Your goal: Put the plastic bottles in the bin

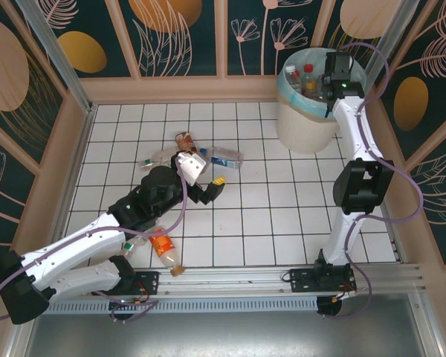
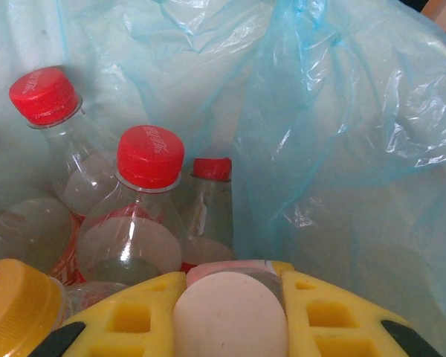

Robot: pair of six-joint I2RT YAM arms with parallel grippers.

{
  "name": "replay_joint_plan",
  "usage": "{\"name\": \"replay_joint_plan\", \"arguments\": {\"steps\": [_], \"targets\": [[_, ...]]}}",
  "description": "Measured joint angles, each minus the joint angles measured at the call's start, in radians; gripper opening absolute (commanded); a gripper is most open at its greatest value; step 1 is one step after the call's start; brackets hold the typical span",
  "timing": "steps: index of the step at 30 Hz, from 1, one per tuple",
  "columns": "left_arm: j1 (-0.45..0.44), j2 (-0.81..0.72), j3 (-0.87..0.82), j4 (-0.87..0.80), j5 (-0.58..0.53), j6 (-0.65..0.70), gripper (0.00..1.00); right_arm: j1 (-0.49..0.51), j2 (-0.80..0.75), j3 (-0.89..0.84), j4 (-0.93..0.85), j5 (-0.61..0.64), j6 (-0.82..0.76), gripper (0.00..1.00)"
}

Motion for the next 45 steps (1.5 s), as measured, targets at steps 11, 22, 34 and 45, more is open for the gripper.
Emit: {"name": "replay_joint_plan", "arguments": {"steps": [11, 22, 34, 45], "targets": [[0.000, -0.006, 0.042, -0.070, -0.213, -0.094, 0.99, 0.046, -0.155, -0.031, -0.076, -0.088, 0.069, 0.94], [0.000, -0.051, 0.174, -0.269, -0.418, -0.355, 0.99, 0.257, -0.531, -0.236, 0.054, 0.018, 0.076, 0.85], [0.251, 0.031, 0.235, -0.421, -0.248, -0.614, 0.99, 0.775, -0.664, -0.664, 0.356, -0.114, 0.065, 0.68], [0.506, 0.047, 0.029, -0.367, 0.070, -0.755, 0.98, 1.414, -0.692, -1.215, 0.685, -0.059, 0.098, 0.79]]}}
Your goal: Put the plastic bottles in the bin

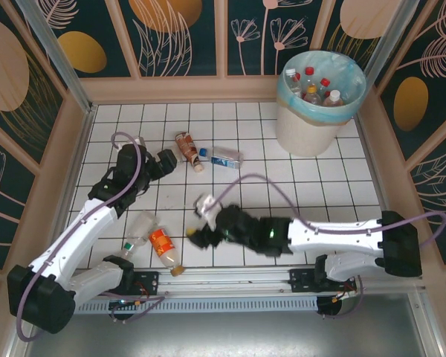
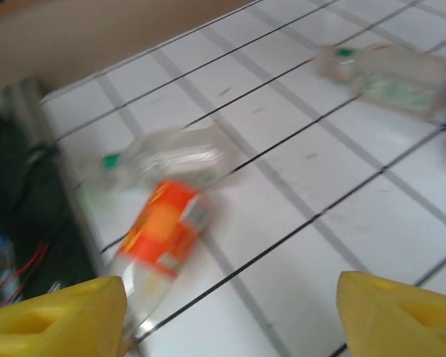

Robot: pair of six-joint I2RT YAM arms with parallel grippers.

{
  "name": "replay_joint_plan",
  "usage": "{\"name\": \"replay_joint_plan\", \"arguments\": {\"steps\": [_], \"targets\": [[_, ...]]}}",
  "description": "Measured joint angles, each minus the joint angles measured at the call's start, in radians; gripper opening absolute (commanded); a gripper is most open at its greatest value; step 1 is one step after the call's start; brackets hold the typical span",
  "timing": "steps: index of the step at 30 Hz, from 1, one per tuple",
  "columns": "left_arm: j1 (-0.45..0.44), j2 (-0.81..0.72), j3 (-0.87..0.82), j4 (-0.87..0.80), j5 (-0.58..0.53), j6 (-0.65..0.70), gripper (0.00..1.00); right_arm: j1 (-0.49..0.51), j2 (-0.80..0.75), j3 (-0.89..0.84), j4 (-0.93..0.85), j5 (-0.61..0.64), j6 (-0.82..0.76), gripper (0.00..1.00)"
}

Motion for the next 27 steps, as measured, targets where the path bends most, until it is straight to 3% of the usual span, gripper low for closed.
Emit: {"name": "replay_joint_plan", "arguments": {"steps": [5, 9, 16, 21, 23, 27], "targets": [[0.000, 0.000, -0.047, 0.036, 0.010, -0.006, 0.98, 0.222, 0.109, -0.044, 0.130, 0.137, 0.024, 0.84], [0.000, -0.017, -0.079, 0.060, -0.008, -0.006, 0.99, 0.291, 0.272, -0.038, 0.182, 0.213, 0.058, 0.84], [0.000, -0.075, -0.128, 0.072, -0.021, -0.006, 0.98, 0.296, 0.531, 0.085, 0.152, 0.274, 0.112, 0.88], [0.000, -0.079, -0.136, 0.081, -0.021, -0.006, 0.98, 0.293, 0.600, 0.178, 0.109, 0.311, 0.145, 0.87], [0.000, -0.079, -0.136, 0.084, -0.021, -0.006, 0.98, 0.285, 0.609, 0.191, 0.096, 0.314, 0.164, 0.84], [0.000, -0.079, -0.136, 0.090, -0.021, -0.006, 0.99, 0.254, 0.613, 0.195, 0.060, 0.310, 0.203, 0.68]]}}
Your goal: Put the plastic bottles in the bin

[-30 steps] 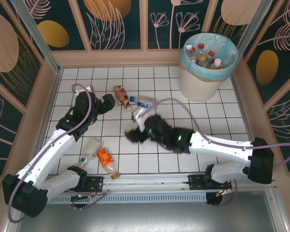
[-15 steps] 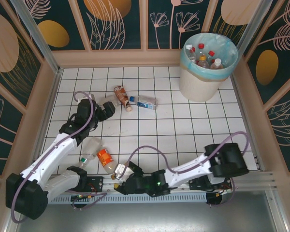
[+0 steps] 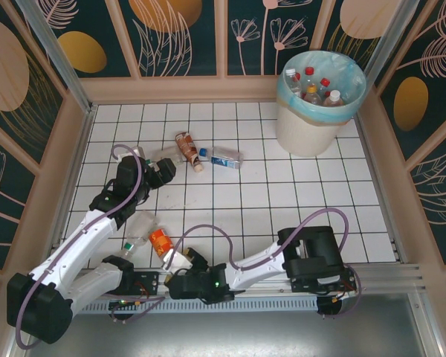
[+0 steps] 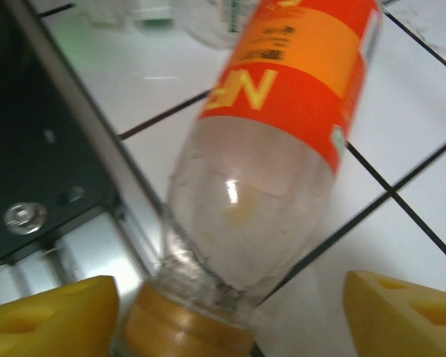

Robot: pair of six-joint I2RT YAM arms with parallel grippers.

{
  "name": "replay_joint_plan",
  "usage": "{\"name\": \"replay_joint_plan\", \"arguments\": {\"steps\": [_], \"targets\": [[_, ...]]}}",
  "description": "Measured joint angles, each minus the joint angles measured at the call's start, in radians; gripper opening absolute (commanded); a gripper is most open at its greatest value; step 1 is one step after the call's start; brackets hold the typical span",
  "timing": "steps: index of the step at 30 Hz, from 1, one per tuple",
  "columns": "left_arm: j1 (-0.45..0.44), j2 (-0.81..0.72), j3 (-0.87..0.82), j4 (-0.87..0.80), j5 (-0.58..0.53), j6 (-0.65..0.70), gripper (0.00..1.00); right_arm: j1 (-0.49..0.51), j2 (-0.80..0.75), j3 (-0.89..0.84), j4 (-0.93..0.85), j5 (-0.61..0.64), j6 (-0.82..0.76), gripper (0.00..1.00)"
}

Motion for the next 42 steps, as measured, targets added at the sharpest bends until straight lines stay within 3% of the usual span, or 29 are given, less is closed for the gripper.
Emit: {"name": "replay_joint_plan", "arguments": {"steps": [7, 10, 13, 15, 26, 36, 42], "targets": [[0.000, -0.001, 0.000, 0.000, 0.000, 0.002, 0.99, -0.033, 0.000, -0.014, 0.001, -0.032, 0.027, 0.48], [0.000, -0.004, 0.000, -0.001, -0.002, 0.012, 0.99, -0.033, -0.004, -0.042, 0.018, -0.053, 0.029, 0.48], [0.000, -0.013, 0.000, -0.001, -0.012, 0.028, 0.98, -0.040, -0.030, -0.082, 0.039, -0.085, 0.039, 0.59], [0.000, -0.019, 0.000, -0.002, -0.026, 0.038, 0.99, -0.055, -0.040, -0.098, 0.044, -0.110, 0.038, 0.59], [0.000, -0.035, 0.014, -0.006, -0.050, 0.072, 0.97, -0.091, -0.073, -0.156, 0.090, -0.175, 0.044, 0.38], [0.000, -0.074, 0.076, 0.020, -0.051, 0.243, 0.83, -0.105, -0.301, -0.290, 0.094, -0.157, 0.136, 0.33], [-0.049, -0.042, 0.151, 0.065, -0.018, 0.425, 0.82, -0.114, -0.492, -0.378, 0.060, -0.103, 0.173, 0.32]]}}
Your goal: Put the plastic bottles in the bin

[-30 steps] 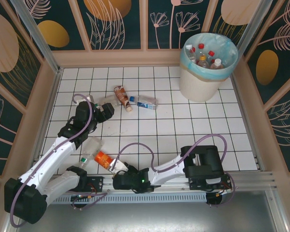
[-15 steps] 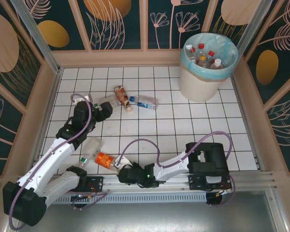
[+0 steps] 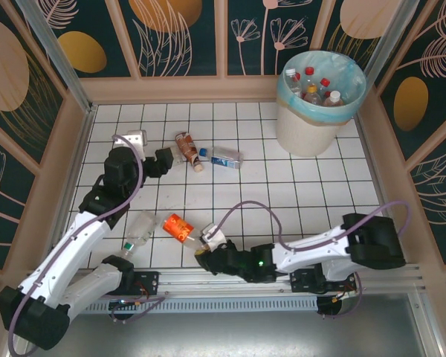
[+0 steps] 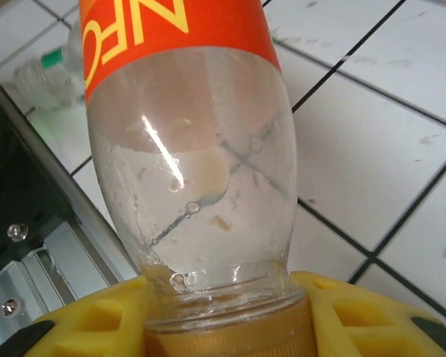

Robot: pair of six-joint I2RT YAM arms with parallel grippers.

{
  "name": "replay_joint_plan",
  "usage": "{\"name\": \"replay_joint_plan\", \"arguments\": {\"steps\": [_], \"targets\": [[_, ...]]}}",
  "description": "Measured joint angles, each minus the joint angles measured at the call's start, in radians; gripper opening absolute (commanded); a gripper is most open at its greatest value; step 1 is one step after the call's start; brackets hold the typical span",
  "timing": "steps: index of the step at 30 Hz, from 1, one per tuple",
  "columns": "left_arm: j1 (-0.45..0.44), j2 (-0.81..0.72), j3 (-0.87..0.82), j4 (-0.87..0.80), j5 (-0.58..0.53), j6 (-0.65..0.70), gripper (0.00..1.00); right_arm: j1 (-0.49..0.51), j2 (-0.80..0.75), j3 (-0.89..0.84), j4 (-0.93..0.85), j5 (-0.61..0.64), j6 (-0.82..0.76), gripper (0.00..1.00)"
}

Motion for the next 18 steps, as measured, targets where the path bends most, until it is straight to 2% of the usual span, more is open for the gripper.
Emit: {"name": "replay_joint_plan", "arguments": {"steps": [6, 9, 12, 18], "targets": [[-0.173, 0.053, 0.121, 0.018, 0.004, 0.230, 0.82, -0.013, -0.240, -0.127, -0.041, 0.047, 0.043, 0.30], [-0.198, 0.029, 0.111, 0.048, 0.050, 0.323, 0.83, -0.021, -0.317, -0.159, -0.075, 0.050, 0.048, 0.30], [-0.208, -0.045, 0.028, 0.091, 0.108, 0.429, 0.84, -0.023, -0.362, -0.161, -0.112, 0.049, 0.048, 0.30], [-0.214, -0.130, -0.048, 0.075, 0.198, 0.638, 0.86, -0.045, -0.421, -0.136, -0.233, -0.003, 0.049, 0.30]]}}
